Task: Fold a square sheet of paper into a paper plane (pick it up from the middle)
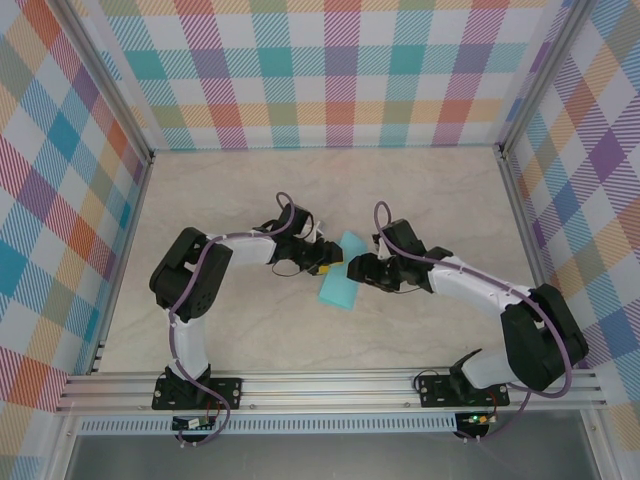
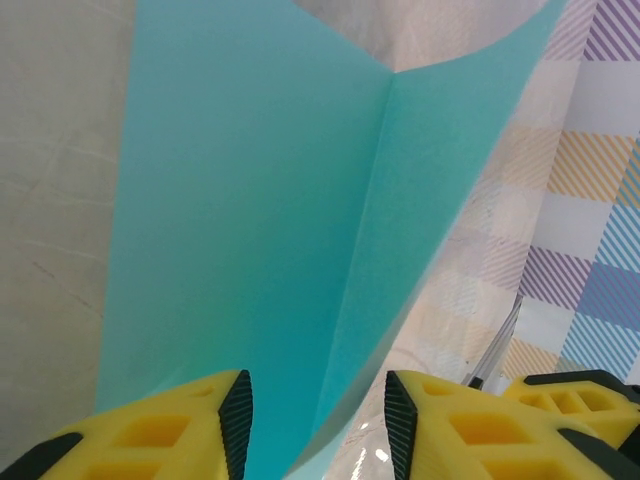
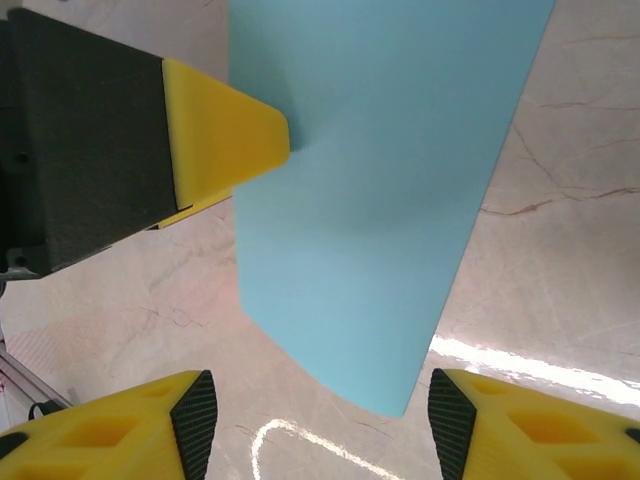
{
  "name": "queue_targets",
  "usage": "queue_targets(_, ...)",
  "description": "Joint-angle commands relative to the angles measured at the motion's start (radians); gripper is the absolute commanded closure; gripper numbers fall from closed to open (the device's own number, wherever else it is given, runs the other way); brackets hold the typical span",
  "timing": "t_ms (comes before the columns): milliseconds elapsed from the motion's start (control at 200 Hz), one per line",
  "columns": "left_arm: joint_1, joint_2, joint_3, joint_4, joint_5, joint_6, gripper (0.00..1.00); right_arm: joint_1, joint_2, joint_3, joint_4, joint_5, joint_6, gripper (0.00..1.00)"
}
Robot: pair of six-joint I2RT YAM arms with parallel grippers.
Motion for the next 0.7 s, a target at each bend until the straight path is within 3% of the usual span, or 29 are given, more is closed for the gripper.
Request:
queue_targets(0,0.027,-0.036,0.014,-0.019,0.046,0.041,0.56,0.016,-0.019,-0.018,0.008,0.016,-0.012,0.38)
queue_targets(220,0.034,-0.024,0.052,-0.044,0.075,0.062,0.58,0.049,-0.043,-0.034,0.025,0.041,-0.014,0.36)
queue_targets(335,0.034,-0.01,0.078,-0.116,0.044,0.082,0.65,0.095,-0.052,-0.026,0.043,0.059,-0.047,0.35)
queue_targets(420,0.034,-0.003,0.083,-0.143,0.024,0.087,0.72,0.165,-0.047,0.002,0.016,0.189,-0.075,0.36)
queue_targets(695,0.034,-0.001,0.086,-0.149,0.021,0.076,0.79,0.376,0.068,0.133,-0.118,0.506,-0.128,0.35)
